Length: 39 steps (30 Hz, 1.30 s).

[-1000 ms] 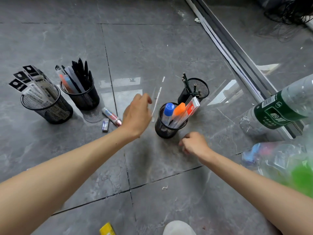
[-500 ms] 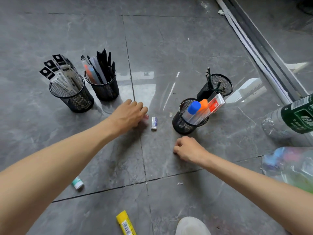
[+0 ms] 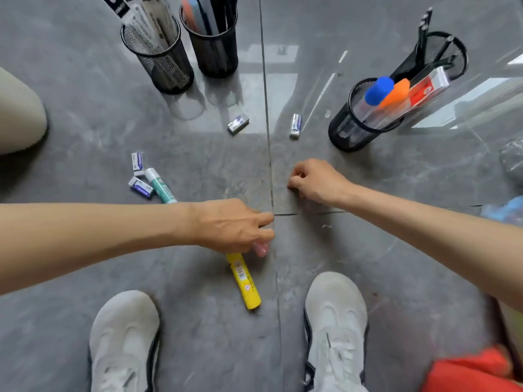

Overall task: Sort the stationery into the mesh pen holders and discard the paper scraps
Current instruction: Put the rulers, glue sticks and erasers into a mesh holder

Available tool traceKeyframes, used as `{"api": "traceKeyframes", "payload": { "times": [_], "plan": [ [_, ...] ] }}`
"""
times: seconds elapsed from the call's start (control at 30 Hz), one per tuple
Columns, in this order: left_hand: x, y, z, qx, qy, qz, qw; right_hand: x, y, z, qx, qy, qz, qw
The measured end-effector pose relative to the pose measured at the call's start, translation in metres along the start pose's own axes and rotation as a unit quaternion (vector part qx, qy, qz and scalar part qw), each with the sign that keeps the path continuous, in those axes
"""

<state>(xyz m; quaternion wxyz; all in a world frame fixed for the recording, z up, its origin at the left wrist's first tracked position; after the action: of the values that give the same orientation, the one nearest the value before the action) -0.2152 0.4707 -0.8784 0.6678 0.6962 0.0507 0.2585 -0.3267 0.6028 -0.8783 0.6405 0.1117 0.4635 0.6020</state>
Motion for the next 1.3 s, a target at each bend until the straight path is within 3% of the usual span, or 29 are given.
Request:
{"api": "traceKeyframes", "payload": {
  "times": [0.1, 0.27, 0.43, 0.53, 0.6, 0.67, 0.73, 0.83, 0.87, 0.97, 1.03, 1.17, 1.3],
  "plan": [
    [0.019, -0.003, 0.006, 0.009, -0.025, 0.029, 0.999, -0.009, -0.006, 0.002, -0.012, 0.028, 0.017, 0.999],
    [0.044, -0.013, 0.01, -0.113, -0.083, -0.004, 0.99, -0.018, -0.009, 0.0, -0.022, 0.053, 0.027, 0.998],
    [0.046, -0.018, 0.006, -0.088, -0.075, -0.05, 0.992, -0.021, -0.009, -0.001, -0.016, 0.054, 0.025, 0.998],
    [0.022, -0.005, 0.019, -0.049, 0.037, -0.025, 0.998, -0.028, -0.011, -0.004, -0.011, 0.067, 0.021, 0.997],
    [-0.003, 0.007, 0.038, -0.011, 0.202, 0.011, 0.979, -0.036, -0.014, -0.006, -0.012, 0.082, 0.017, 0.996],
    [-0.029, 0.024, 0.067, 0.023, 0.417, 0.023, 0.908, -0.045, -0.018, -0.011, -0.019, 0.097, 0.015, 0.995],
    [-0.047, 0.033, 0.099, 0.027, 0.533, 0.011, 0.846, -0.054, -0.022, -0.014, -0.025, 0.109, 0.022, 0.993],
    [-0.061, 0.04, 0.13, 0.003, 0.558, -0.005, 0.83, -0.063, -0.027, -0.016, -0.03, 0.122, 0.027, 0.992],
    [-0.063, 0.042, 0.138, 0.015, 0.586, 0.013, 0.81, -0.066, -0.028, -0.017, -0.029, 0.126, 0.026, 0.991],
    [-0.066, 0.041, 0.153, 0.093, 0.7, 0.102, 0.701, -0.068, -0.028, -0.016, -0.025, 0.132, 0.023, 0.991],
    [-0.07, 0.036, 0.154, 0.108, 0.728, 0.118, 0.667, -0.068, -0.028, -0.015, -0.025, 0.131, 0.027, 0.991],
    [-0.078, 0.032, 0.148, 0.07, 0.74, 0.116, 0.658, -0.064, -0.027, -0.015, -0.031, 0.124, 0.008, 0.992],
    [-0.074, 0.039, 0.127, 0.046, 0.712, 0.101, 0.693, -0.061, -0.023, -0.016, -0.029, 0.117, -0.011, 0.993]
  ]
}}
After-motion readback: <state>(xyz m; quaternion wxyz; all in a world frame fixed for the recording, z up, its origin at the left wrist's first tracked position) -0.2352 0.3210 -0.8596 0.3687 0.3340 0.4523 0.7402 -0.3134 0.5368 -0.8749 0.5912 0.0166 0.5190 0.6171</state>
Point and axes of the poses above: each hand's wrist, its own z-axis away from the middle knuckle, its own y-axis out of the back of the hand, x = y × z, the point moved 4 cm from there along -z, towards the middle knuckle, and after that the axes turned 1 degree about y, right-handed, at the moved point
